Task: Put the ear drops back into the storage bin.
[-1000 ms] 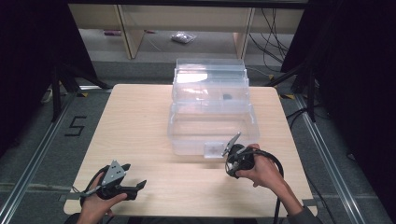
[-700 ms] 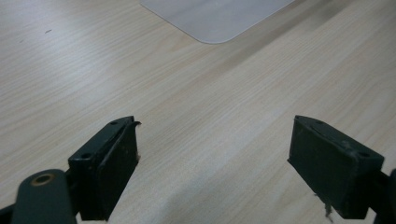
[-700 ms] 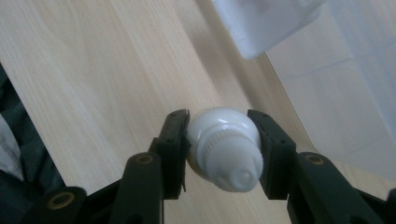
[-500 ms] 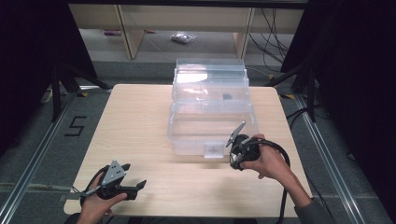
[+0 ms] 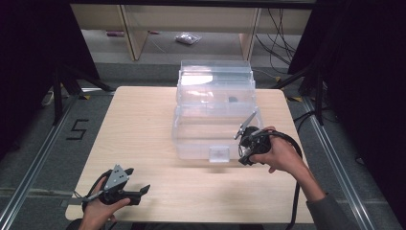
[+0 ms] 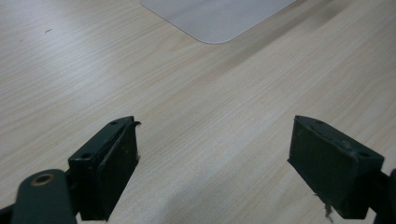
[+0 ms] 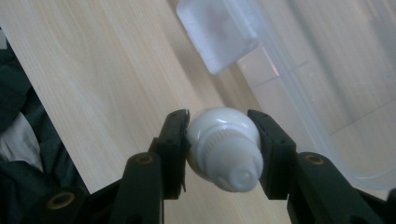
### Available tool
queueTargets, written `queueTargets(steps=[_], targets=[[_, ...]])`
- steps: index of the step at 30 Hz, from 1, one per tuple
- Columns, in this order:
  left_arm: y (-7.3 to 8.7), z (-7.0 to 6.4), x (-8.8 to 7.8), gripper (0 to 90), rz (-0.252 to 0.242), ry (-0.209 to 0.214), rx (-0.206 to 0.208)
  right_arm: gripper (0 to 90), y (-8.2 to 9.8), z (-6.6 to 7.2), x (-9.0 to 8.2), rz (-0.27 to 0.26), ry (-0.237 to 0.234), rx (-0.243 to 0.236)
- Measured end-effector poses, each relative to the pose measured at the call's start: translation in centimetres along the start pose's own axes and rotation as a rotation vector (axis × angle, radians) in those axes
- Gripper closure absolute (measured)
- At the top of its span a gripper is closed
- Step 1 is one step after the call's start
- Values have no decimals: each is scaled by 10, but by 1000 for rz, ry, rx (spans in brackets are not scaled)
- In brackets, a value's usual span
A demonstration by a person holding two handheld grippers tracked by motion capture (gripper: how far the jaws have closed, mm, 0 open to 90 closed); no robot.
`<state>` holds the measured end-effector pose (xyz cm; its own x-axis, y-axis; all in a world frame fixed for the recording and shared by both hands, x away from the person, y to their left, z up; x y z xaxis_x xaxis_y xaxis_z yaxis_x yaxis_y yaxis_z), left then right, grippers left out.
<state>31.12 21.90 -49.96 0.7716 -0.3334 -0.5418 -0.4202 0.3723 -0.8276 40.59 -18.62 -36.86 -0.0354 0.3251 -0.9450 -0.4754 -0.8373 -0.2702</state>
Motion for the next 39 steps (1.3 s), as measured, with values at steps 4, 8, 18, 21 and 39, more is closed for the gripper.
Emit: queueTargets(steps=[4, 8, 18, 21, 39], targets=[[0, 0, 0, 152, 0, 0, 0, 601, -4, -5, -11, -10, 7, 0], [0, 0, 0, 152, 0, 0, 1, 601, -8, -10, -22, -22, 12, 12], [0, 0, 0, 152, -2, 4, 0, 601, -17, -29, -37, -28, 26, 46], [0, 0, 0, 152, -3, 5, 2, 601, -19, -37, -37, -28, 28, 66], [0, 1, 0, 152, 4, 0, 19, 601, -34, -85, -21, -24, 46, 158]])
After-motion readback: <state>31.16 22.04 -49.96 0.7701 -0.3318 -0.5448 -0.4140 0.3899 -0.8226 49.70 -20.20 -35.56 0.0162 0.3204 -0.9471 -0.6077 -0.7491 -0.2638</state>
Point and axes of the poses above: each handheld gripper's, and its own axes: x roughly forward along the jaws, y roughly out of its underside, z roughly to its left, the point moved 1 cm from there along x, roughly forward along the jaws, and after that the axes turned 13 degrees about -y, right-handed, at the moved point
